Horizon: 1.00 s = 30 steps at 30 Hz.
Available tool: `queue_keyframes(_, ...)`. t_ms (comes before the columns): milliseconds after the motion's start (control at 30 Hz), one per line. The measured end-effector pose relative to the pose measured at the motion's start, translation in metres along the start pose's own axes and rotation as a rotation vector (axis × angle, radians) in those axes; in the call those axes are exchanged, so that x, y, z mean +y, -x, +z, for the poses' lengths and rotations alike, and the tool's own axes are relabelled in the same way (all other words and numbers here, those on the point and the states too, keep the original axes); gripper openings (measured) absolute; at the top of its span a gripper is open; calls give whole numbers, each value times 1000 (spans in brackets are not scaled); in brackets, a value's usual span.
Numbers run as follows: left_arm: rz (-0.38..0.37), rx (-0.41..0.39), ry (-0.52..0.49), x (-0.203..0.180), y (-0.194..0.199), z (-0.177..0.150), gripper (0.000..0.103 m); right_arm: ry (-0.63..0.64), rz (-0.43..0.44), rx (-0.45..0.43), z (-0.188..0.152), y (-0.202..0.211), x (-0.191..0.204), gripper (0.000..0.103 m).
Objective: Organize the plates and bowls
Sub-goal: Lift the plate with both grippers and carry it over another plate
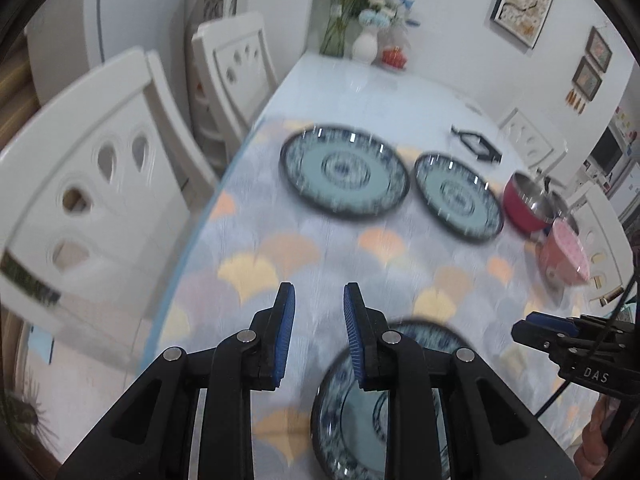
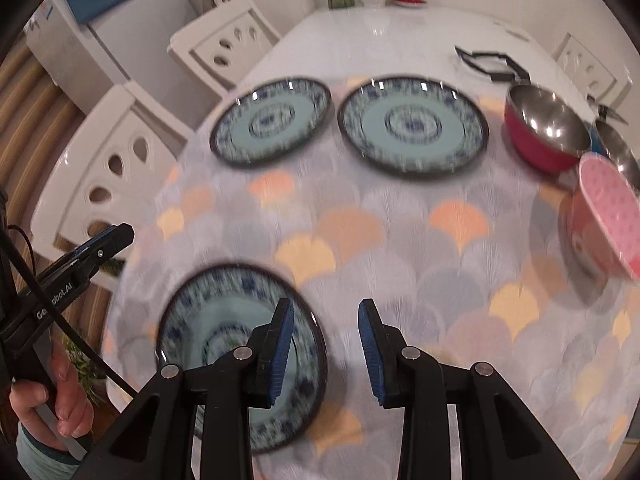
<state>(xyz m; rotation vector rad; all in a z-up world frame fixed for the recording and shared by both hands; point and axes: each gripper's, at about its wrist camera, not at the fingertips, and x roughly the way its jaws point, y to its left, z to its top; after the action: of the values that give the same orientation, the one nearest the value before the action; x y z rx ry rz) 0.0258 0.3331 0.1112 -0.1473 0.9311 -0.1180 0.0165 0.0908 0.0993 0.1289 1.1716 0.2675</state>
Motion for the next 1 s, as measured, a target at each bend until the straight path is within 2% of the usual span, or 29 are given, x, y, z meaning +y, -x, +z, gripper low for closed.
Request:
queue_keyframes(67,-9,-25,-13,-1,2,16,23,-12,17,-18,18,3,4,35)
queue_keyframes(100,-10,-32,-18,-1,1,22,29,-23,30,-22,26,3,7,41)
queue_keyframes(133,-12,-40,-21,0,0,30,36,-42,53,-24,33,4,6,55)
queue_keyframes(200,-42,-52,-19,3,-6,48,55,-121,155,-24,50,3,4,72)
queue_keyframes(267,-71,-67,-10,9,-13,64,64,-172,209,-21,64,1,1,72)
queue_keyframes(400,-84,-50,17,23,-42,98,65,-203,179,-23,90,-15,4,72)
queue_keyframes(533,-63,-10,16,35,-84,125,65,-199,149,-8,110,-37,11,69)
queue_keyframes(733,-60,68,18,46,-148,144,63,-177,104,59,131,-87,20,61)
queue_keyframes(933,-85,105,25,49,-184,152,60,-193,94,79,142,-110,13,60)
queue_keyframes(967,-90,108,16,48,-188,153,57,-203,101,90,142,-114,11,60)
queue_keyframes(1000,-96,112,9,47,-191,154,50,-209,107,99,143,-117,10,60)
